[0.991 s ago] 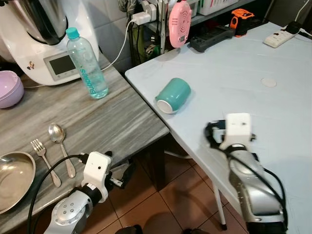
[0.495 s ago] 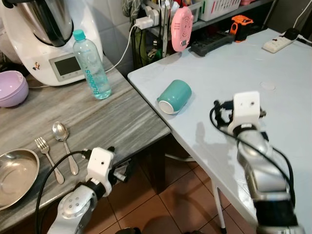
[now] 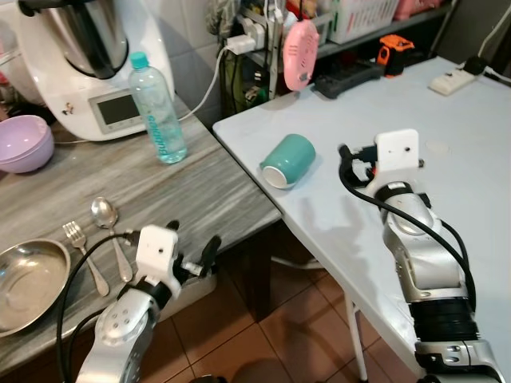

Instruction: Setting the table

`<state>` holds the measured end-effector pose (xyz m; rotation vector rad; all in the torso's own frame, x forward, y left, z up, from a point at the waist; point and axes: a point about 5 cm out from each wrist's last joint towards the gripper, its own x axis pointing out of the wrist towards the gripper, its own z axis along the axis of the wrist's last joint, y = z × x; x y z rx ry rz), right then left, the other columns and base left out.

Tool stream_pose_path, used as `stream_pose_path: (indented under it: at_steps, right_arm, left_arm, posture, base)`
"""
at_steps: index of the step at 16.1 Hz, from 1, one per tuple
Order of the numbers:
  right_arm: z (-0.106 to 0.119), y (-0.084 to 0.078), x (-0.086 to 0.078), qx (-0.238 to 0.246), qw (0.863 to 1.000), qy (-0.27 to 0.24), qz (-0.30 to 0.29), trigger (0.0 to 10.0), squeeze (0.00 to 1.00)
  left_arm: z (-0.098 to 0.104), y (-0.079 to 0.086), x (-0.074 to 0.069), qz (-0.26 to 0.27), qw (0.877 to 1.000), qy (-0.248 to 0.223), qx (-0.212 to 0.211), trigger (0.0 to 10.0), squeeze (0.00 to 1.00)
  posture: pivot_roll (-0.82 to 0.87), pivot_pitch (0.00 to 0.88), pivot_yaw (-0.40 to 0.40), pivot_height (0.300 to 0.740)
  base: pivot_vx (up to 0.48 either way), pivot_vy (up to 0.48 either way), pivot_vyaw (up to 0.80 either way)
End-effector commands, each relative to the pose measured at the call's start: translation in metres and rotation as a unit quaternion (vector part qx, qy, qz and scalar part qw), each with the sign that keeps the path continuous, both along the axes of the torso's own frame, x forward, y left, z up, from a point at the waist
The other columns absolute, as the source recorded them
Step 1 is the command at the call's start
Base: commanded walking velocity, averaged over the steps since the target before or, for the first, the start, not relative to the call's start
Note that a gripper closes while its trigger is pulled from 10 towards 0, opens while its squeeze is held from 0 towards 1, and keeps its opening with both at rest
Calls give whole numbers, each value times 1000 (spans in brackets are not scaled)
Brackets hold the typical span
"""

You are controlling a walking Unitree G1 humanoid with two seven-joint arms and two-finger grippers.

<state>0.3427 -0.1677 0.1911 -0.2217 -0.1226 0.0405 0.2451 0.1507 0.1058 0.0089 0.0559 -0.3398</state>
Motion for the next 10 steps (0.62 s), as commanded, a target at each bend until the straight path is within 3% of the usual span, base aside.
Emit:
stream_pose_path:
  at_steps: [1,3,6,10]
  right_arm:
    - [2,9,-3,7,1000,-15,11,10000,0]
    - [-2,12,-9,18,1000,-16,8,10000,0]
    - [-9,12,-16,17,1000,-14,4,10000,0]
    - [-16,-2,-34,21,1000,-10,-19,10000,0]
  left_arm:
    - [9,6,5,25,999,-21,-12,10000,0]
    - [11,11,8,45,998,-26,-21,10000,0]
    - [17,5,12,28,998,-40,-27,10000,0]
    - [29,4,18,33,997,-58,-50,10000,0]
  posture:
    - [36,11,27,740]
    - [33,0,20,740]
    - [34,0,17,740]
    - [-1,0,23,740]
  base:
    - [0,0,0]
    - [0,0,0]
    - [0,0,0]
    - [0,0,-600]
